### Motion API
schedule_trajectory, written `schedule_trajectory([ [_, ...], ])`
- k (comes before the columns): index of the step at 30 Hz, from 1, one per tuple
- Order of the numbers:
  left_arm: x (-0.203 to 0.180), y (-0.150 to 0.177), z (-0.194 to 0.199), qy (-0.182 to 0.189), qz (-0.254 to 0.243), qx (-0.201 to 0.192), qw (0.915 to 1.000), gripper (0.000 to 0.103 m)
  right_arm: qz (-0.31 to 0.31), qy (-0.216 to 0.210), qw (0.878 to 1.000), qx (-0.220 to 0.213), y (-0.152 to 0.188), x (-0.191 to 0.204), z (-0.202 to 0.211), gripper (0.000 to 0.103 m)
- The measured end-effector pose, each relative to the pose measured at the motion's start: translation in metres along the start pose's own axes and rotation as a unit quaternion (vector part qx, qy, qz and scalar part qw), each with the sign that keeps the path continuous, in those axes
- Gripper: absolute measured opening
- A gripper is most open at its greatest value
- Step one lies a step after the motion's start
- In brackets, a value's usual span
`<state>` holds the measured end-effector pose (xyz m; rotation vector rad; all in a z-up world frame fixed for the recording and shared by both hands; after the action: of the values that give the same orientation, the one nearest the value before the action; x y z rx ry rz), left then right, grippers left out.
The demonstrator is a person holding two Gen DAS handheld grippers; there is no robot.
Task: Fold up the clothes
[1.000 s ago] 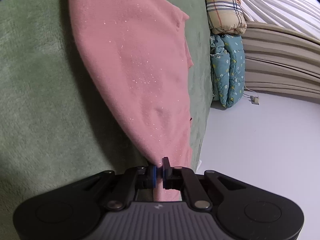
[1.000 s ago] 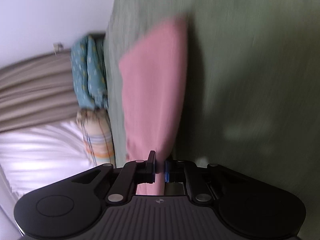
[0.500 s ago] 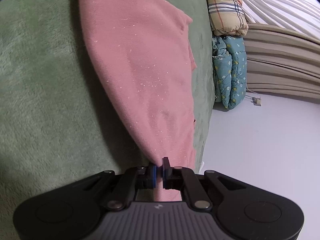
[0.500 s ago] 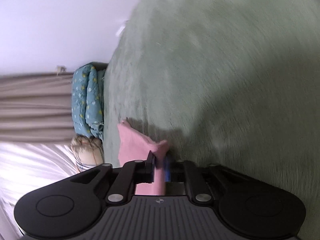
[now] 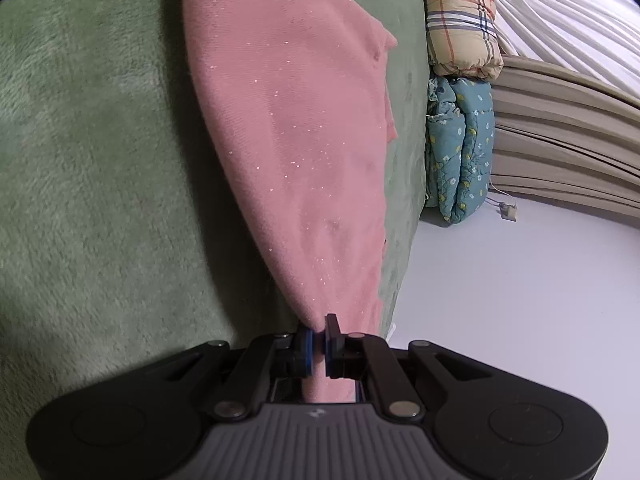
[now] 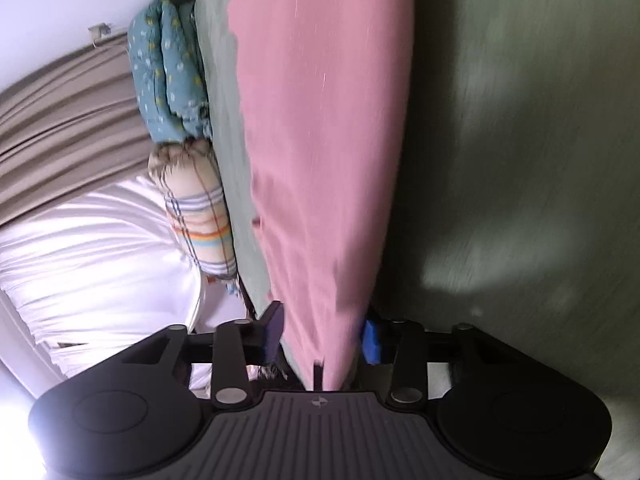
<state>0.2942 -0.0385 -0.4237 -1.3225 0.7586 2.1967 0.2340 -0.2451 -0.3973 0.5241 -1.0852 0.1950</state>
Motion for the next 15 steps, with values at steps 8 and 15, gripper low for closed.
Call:
schedule_trajectory([
  [8,0.001,-0.012,0.011,-0.011,-0.013,-0.014,0.9998,0.013,0.049,0.022,0.998,-0.026,0.002,0.007,0.008,0.005],
  [15,0.016,-0.073,0.057,0.001,0.039,-0.111,0.9931,0.016,0.04,0.011,0.999,-0.024,-0.006,0.011,0.01,0.004],
])
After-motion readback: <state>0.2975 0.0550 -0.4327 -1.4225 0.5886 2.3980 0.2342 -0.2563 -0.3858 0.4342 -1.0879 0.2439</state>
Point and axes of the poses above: each gripper's, at about its wrist camera, not at the fingertips, and z roughly against the way its jaws point, x to its left, y to its underside, the point moved 10 cm from there along -z, roughly the way its jaws point
